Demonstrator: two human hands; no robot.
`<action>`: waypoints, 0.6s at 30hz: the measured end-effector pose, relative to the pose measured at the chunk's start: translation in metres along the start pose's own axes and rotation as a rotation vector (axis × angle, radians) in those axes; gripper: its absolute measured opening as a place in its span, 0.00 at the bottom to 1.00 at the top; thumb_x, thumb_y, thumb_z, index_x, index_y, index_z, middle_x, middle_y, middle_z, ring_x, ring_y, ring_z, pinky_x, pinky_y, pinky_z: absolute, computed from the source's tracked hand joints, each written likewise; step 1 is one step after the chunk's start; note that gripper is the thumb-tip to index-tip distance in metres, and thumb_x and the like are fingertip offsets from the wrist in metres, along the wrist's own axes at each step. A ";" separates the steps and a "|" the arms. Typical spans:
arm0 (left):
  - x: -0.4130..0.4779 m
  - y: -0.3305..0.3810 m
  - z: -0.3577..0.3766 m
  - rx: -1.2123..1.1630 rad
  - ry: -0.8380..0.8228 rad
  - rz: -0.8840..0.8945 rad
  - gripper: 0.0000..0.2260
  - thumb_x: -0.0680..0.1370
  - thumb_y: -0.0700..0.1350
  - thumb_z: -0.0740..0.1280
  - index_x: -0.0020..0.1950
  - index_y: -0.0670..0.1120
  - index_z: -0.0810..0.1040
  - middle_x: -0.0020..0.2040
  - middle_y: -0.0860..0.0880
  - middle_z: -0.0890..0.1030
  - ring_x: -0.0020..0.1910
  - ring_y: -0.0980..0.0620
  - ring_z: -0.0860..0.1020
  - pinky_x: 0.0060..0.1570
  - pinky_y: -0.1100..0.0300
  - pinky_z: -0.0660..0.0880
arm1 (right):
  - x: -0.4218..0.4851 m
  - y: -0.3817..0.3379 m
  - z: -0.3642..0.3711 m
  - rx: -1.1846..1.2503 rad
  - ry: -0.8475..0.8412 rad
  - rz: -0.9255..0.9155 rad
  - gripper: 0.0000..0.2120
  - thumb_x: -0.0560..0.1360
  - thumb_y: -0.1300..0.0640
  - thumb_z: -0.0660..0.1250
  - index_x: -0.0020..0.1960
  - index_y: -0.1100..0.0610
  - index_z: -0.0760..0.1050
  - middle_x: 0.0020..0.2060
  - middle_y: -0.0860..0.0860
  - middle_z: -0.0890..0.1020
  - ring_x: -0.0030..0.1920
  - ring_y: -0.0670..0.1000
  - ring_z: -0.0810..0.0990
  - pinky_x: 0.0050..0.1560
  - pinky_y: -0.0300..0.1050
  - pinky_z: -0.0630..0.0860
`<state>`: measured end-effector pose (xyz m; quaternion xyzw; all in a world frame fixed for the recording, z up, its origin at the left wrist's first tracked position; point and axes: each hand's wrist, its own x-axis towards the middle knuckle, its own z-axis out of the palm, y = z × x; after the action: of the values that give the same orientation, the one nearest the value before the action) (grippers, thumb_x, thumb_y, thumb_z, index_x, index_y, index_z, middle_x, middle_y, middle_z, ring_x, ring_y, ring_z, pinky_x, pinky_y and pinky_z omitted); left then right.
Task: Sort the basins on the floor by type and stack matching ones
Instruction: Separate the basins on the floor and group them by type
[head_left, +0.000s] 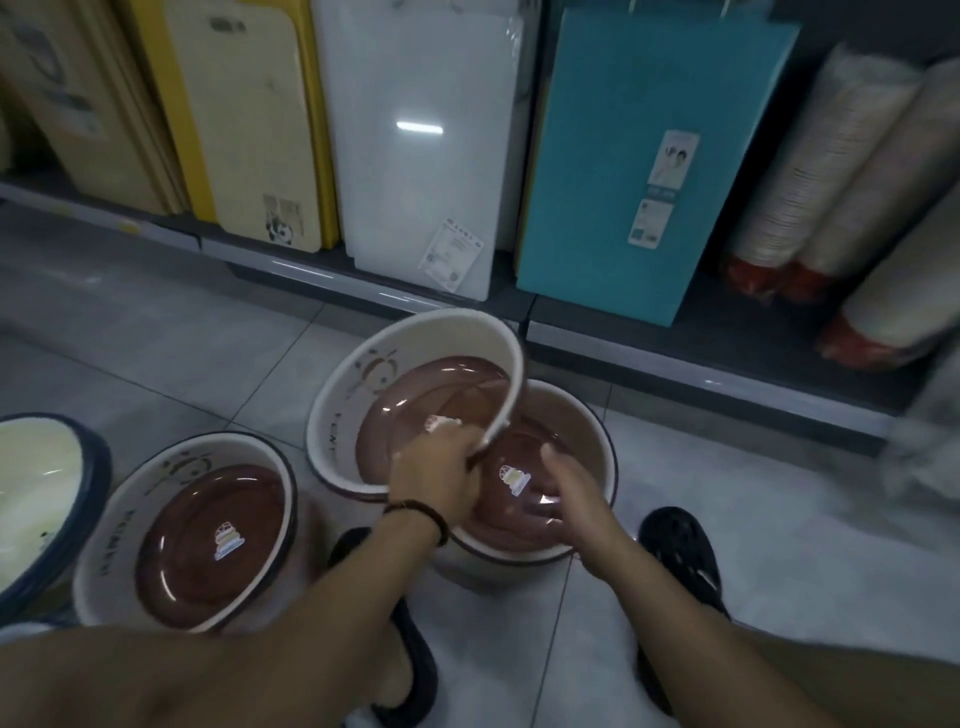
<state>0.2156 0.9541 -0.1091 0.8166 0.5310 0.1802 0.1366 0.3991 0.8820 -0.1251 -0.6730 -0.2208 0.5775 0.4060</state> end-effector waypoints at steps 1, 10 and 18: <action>-0.009 0.016 0.004 0.048 -0.022 0.059 0.14 0.69 0.48 0.71 0.55 0.55 0.79 0.49 0.50 0.83 0.48 0.42 0.83 0.42 0.50 0.82 | -0.004 -0.009 0.001 0.123 -0.031 0.008 0.18 0.78 0.35 0.69 0.59 0.46 0.82 0.54 0.51 0.88 0.55 0.57 0.88 0.58 0.65 0.84; -0.029 0.032 0.016 -0.056 -0.067 0.363 0.12 0.75 0.58 0.71 0.56 0.55 0.84 0.51 0.55 0.83 0.51 0.50 0.80 0.52 0.51 0.76 | -0.004 0.015 -0.041 0.011 0.372 0.004 0.10 0.71 0.54 0.70 0.51 0.48 0.83 0.43 0.51 0.88 0.46 0.57 0.87 0.52 0.63 0.86; -0.019 -0.066 0.045 -0.268 -0.349 -0.900 0.32 0.77 0.60 0.70 0.74 0.42 0.72 0.67 0.40 0.79 0.64 0.40 0.78 0.65 0.50 0.76 | 0.042 0.046 -0.077 -0.011 0.361 0.019 0.09 0.80 0.57 0.71 0.60 0.52 0.82 0.49 0.54 0.87 0.49 0.59 0.88 0.50 0.64 0.87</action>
<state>0.1738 0.9615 -0.1796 0.4999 0.7720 0.0308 0.3914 0.4744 0.8653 -0.1866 -0.7698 -0.1412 0.4500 0.4301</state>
